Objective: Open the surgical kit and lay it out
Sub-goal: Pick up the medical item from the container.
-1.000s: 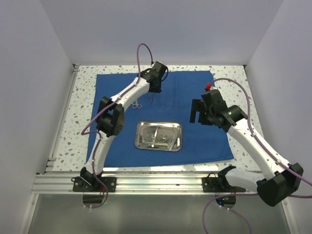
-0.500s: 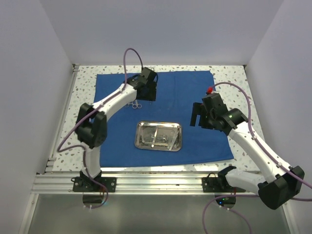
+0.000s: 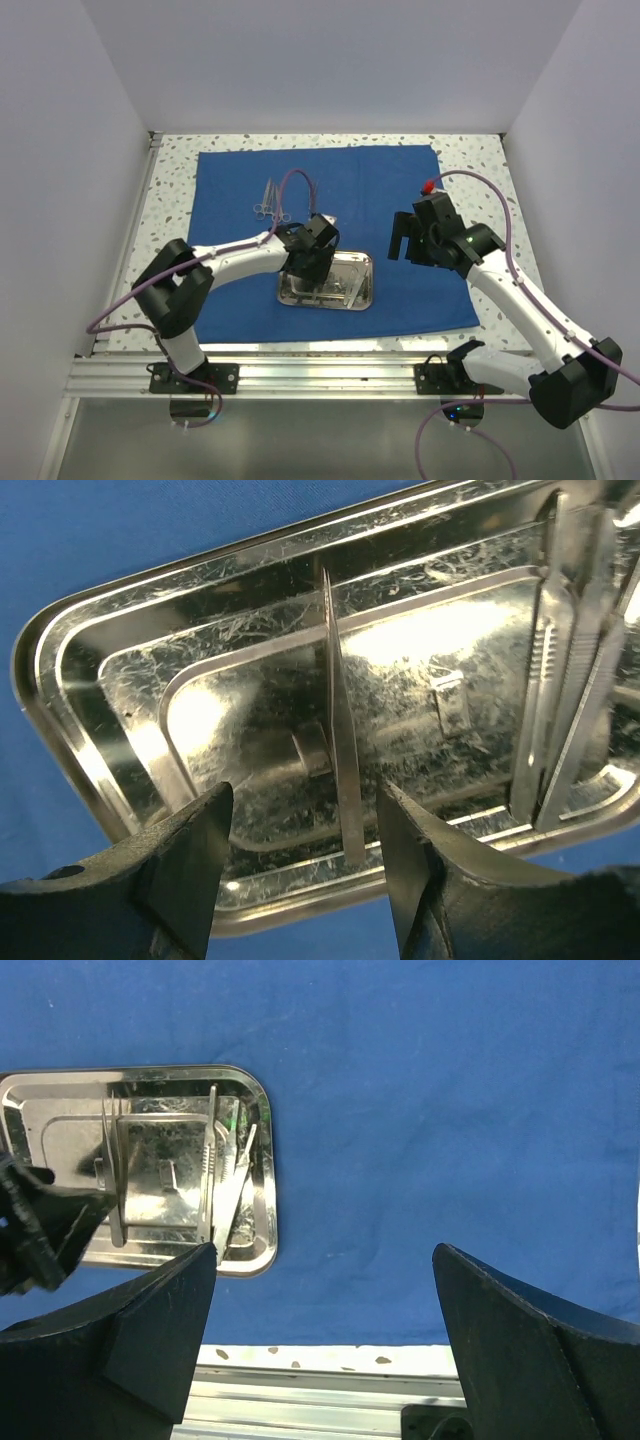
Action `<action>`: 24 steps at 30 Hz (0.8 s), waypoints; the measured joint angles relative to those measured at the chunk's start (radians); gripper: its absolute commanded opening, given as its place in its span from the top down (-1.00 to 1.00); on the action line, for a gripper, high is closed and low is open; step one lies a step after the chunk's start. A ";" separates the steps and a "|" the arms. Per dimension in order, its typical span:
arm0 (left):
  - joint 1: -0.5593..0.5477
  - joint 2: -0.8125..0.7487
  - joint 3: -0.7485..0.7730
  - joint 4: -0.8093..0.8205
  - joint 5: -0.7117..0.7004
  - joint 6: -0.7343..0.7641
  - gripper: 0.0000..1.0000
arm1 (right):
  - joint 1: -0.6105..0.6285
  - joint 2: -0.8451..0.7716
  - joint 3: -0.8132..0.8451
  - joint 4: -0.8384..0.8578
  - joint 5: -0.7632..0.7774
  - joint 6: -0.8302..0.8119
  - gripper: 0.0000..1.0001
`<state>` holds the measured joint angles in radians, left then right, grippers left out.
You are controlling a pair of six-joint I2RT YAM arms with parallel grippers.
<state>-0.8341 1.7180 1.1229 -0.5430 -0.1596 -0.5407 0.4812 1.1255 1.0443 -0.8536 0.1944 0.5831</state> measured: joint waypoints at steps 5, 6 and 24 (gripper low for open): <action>0.000 0.064 0.006 0.034 0.001 -0.001 -0.24 | 0.000 -0.007 -0.002 -0.008 0.002 -0.001 -0.86; 0.000 0.075 0.013 0.038 0.002 0.000 -0.24 | 0.000 -0.011 -0.002 -0.012 0.002 -0.002 -0.86; 0.001 0.179 0.141 0.062 -0.030 -0.022 1.00 | 0.000 -0.068 -0.007 -0.053 0.054 -0.027 -0.88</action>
<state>-0.8333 1.8969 1.2640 -0.4808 -0.1894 -0.5629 0.4812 1.0576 1.0370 -0.9066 0.2485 0.5560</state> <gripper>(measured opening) 0.022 0.935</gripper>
